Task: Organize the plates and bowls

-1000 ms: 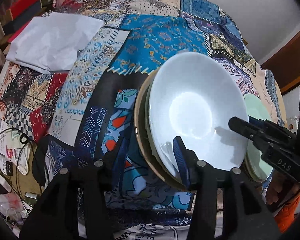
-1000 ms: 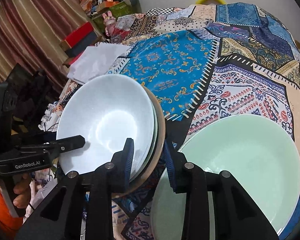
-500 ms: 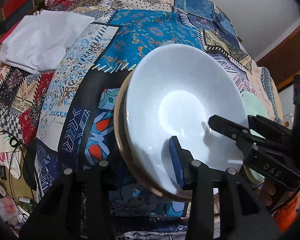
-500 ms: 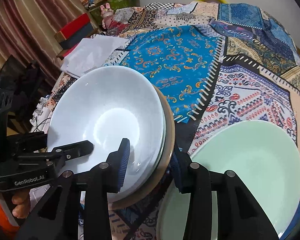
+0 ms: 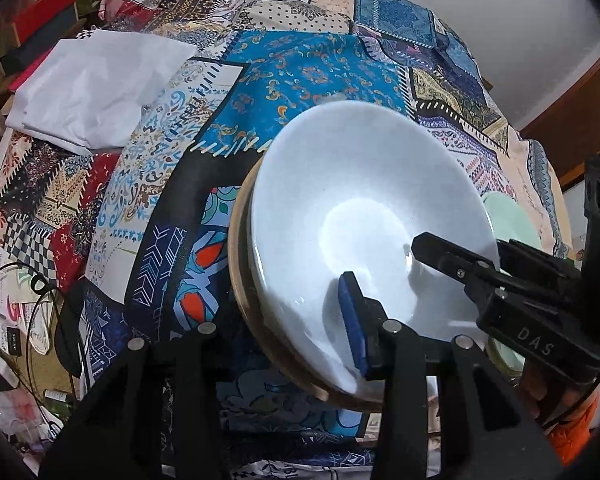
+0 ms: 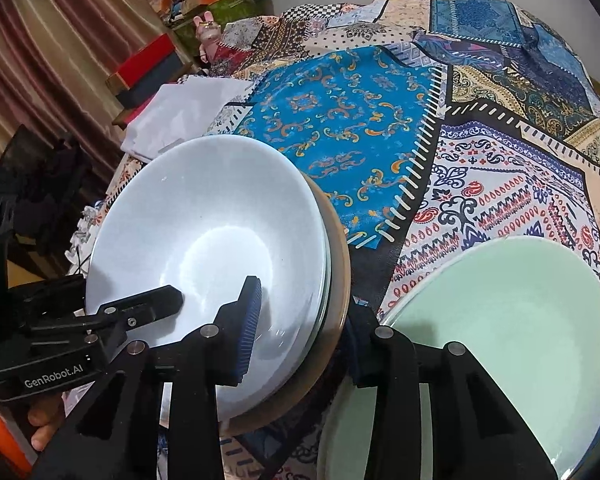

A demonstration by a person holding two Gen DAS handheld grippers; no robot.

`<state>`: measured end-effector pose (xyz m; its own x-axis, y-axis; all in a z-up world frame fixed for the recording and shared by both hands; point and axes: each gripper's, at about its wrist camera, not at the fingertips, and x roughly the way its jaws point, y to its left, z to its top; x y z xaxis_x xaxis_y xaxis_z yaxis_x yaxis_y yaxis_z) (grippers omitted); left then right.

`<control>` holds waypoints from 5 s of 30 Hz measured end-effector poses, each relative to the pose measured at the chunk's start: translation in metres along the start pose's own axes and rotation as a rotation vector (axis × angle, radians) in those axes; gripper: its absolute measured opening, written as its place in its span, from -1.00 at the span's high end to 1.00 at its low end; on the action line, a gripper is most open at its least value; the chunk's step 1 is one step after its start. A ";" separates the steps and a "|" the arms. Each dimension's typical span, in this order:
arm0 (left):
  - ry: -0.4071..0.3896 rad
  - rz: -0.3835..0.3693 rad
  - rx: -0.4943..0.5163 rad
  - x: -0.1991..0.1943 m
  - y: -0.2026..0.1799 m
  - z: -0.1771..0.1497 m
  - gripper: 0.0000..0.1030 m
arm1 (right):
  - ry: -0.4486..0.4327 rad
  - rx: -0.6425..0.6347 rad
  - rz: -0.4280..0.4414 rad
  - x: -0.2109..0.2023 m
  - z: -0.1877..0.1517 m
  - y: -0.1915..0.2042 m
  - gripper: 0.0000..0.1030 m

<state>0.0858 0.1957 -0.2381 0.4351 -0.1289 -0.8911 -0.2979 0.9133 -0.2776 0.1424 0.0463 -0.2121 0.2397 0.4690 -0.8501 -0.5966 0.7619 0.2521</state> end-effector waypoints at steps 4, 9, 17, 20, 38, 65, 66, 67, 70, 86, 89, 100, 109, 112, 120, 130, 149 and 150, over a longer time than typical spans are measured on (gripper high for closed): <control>-0.027 0.010 0.002 -0.009 -0.003 0.004 0.21 | -0.025 -0.001 0.004 -0.009 0.001 0.002 0.36; -0.061 0.013 0.016 -0.024 -0.012 0.006 0.21 | -0.063 0.011 0.012 -0.023 0.002 0.002 0.36; -0.121 -0.006 0.061 -0.050 -0.038 0.009 0.21 | -0.145 0.019 -0.001 -0.061 0.002 -0.003 0.37; -0.140 -0.013 0.082 -0.058 -0.050 0.010 0.21 | -0.176 0.029 -0.007 -0.075 0.001 -0.008 0.37; -0.171 -0.087 0.186 -0.069 -0.132 0.013 0.21 | -0.287 0.110 -0.079 -0.139 -0.016 -0.058 0.37; -0.034 -0.088 0.267 -0.003 -0.189 0.006 0.21 | -0.233 0.240 -0.100 -0.134 -0.060 -0.121 0.37; -0.028 -0.087 0.266 0.000 -0.189 0.005 0.21 | -0.228 0.243 -0.100 -0.132 -0.060 -0.123 0.37; -0.024 -0.087 0.266 0.002 -0.188 0.005 0.21 | -0.223 0.246 -0.098 -0.130 -0.061 -0.124 0.37; -0.009 -0.084 0.264 0.008 -0.188 0.004 0.21 | -0.210 0.254 -0.095 -0.125 -0.063 -0.126 0.37; 0.060 -0.110 0.243 0.026 -0.176 0.003 0.22 | -0.178 0.245 -0.090 -0.113 -0.069 -0.126 0.32; 0.041 -0.089 0.254 0.019 -0.177 0.003 0.22 | -0.180 0.245 -0.097 -0.115 -0.069 -0.126 0.32; -0.240 -0.032 0.311 -0.084 -0.179 -0.002 0.22 | -0.340 0.203 -0.153 -0.190 -0.067 -0.107 0.31; -0.530 -0.071 0.348 -0.187 -0.189 -0.025 0.01 | -0.565 0.079 -0.173 -0.271 -0.072 -0.056 0.20; -0.623 -0.082 0.355 -0.215 -0.190 -0.034 -0.20 | -0.631 0.051 -0.179 -0.289 -0.076 -0.044 0.05; -0.828 -0.072 0.379 -0.262 -0.192 -0.061 -0.76 | -0.758 -0.008 -0.201 -0.323 -0.087 -0.020 -0.34; -0.869 -0.093 0.371 -0.273 -0.189 -0.075 -1.00 | -0.832 -0.033 -0.218 -0.332 -0.094 -0.007 -0.93; -0.851 -0.108 0.373 -0.263 -0.190 -0.075 -1.00 | -0.860 -0.007 -0.231 -0.333 -0.100 -0.010 -0.99; -0.849 -0.108 0.373 -0.263 -0.190 -0.075 -1.00 | -0.859 -0.005 -0.231 -0.333 -0.100 -0.010 -0.99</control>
<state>-0.0355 0.0266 0.0218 0.9638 -0.0293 -0.2650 0.0085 0.9968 -0.0793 -0.0081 -0.1624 0.0223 0.8447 0.4789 -0.2389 -0.4655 0.8777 0.1137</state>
